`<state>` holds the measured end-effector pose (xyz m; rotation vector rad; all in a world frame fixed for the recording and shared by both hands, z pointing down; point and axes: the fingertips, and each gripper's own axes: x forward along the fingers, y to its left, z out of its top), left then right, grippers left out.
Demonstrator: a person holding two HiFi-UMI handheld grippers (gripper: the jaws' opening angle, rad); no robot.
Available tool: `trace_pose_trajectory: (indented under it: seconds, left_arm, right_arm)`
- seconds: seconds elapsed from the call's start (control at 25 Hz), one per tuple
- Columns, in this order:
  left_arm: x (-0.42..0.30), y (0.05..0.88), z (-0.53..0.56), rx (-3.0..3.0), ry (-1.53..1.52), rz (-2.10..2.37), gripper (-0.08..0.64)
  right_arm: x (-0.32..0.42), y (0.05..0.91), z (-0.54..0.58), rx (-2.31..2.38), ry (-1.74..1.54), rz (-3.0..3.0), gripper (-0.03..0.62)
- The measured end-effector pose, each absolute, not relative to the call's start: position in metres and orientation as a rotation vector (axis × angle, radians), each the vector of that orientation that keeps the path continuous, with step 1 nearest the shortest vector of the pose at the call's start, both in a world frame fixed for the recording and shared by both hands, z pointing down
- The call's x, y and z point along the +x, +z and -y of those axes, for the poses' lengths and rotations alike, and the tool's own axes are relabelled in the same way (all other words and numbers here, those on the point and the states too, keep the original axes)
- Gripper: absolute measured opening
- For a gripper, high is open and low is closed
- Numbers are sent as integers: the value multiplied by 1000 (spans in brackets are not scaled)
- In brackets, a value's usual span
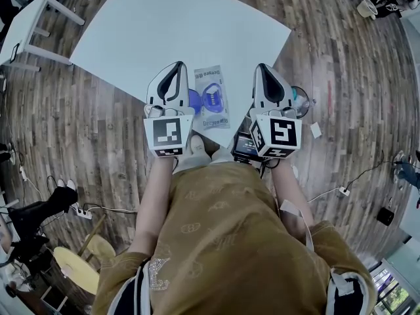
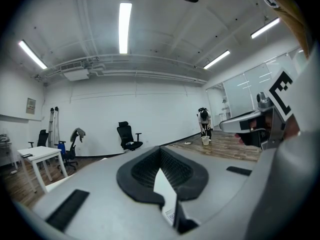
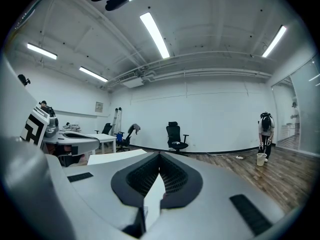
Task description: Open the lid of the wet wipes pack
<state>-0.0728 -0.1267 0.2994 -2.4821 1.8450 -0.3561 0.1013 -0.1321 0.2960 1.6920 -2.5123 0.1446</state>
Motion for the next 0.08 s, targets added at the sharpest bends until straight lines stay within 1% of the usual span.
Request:
trace_pose_trajectory:
  seconds: [0.08]
  left_arm:
    - [-74,300,126,-2481,-354,-1846,1]
  right_arm:
    - [101,297,132,1694,146,2509,8]
